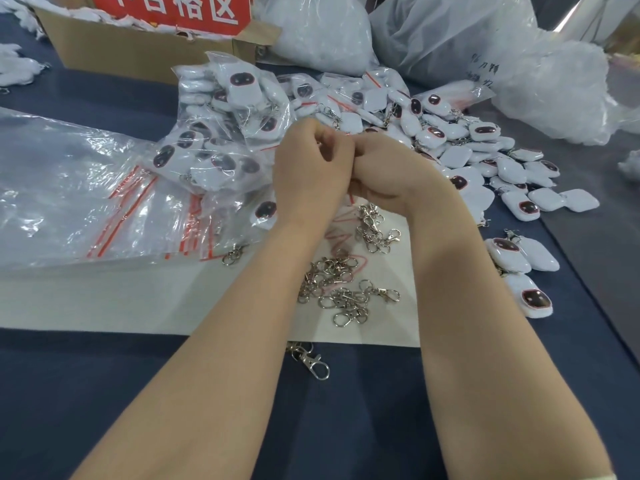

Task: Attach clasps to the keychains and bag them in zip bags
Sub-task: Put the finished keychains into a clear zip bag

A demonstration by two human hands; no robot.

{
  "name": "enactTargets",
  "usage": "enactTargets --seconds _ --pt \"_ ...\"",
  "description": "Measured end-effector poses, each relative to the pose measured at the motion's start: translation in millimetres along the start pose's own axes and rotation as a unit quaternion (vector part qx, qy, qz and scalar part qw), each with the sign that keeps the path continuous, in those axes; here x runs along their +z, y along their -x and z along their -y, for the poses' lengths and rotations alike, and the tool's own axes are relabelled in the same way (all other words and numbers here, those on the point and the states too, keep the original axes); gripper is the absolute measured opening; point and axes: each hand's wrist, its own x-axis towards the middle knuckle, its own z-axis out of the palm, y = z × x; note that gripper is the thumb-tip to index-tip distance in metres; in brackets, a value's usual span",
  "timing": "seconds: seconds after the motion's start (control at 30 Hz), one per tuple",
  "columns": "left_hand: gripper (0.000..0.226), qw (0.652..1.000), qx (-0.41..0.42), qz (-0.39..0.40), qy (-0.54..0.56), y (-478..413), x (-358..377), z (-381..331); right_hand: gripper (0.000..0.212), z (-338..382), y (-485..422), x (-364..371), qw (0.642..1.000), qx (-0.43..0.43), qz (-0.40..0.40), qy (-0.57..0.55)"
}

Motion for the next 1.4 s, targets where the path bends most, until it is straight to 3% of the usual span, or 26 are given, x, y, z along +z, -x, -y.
enactTargets --seconds 0.07,0.2,0.27,0.33,0.4,0.43,0.6,0.9,1.0,1.13,1.27,1.33,1.4 --pt "0.010 1.000 0.022 -0.006 0.003 1 1 -3 0.035 -3 0 3 1.000 -0.006 0.021 -0.021" --pt "0.014 0.999 0.034 -0.012 0.004 0 1 -3 0.031 -2 -2 0 0.997 -0.031 -0.014 0.065" --pt "0.013 0.999 0.028 0.002 -0.017 -2 1 2 0.025 0 -4 -7 0.995 -0.014 -0.088 0.047" --pt "0.015 0.996 0.012 0.043 -0.074 -1 4 9 0.020 -3 -7 -18 0.976 0.005 -0.214 0.025" --pt "0.023 0.980 0.036 0.088 -0.178 3 8 16 0.027 -13 -11 -29 0.936 0.020 -0.323 0.138" --pt "0.025 0.967 0.059 0.106 -0.222 5 10 18 0.032 -19 -12 -31 0.916 0.031 -0.341 0.209" --pt "0.023 0.947 0.112 0.119 -0.275 8 12 24 0.050 -49 -16 -16 0.888 0.074 -0.250 0.379" --pt "0.025 0.949 0.115 0.120 -0.266 9 12 24 0.042 -58 -21 -11 0.866 0.083 -0.262 0.417" --pt "0.022 0.949 0.117 0.120 -0.268 9 12 25 0.041 -59 -21 -12 0.866 0.059 -0.319 0.380" --pt "0.021 0.947 0.121 0.120 -0.271 9 12 26 0.040 -54 -20 -18 0.888 -0.005 -0.420 0.187" --pt "0.020 0.947 0.120 0.121 -0.273 8 12 26 0.048 -44 -15 -11 0.883 -0.107 -0.444 0.106" --pt "0.019 0.948 0.117 0.119 -0.272 8 12 26 0.038 -42 -16 -7 0.888 -0.130 -0.434 0.079" --pt "0.017 0.947 0.114 0.122 -0.273 8 12 25 0.015 -40 -19 -5 0.904 -0.102 -0.414 -0.018"
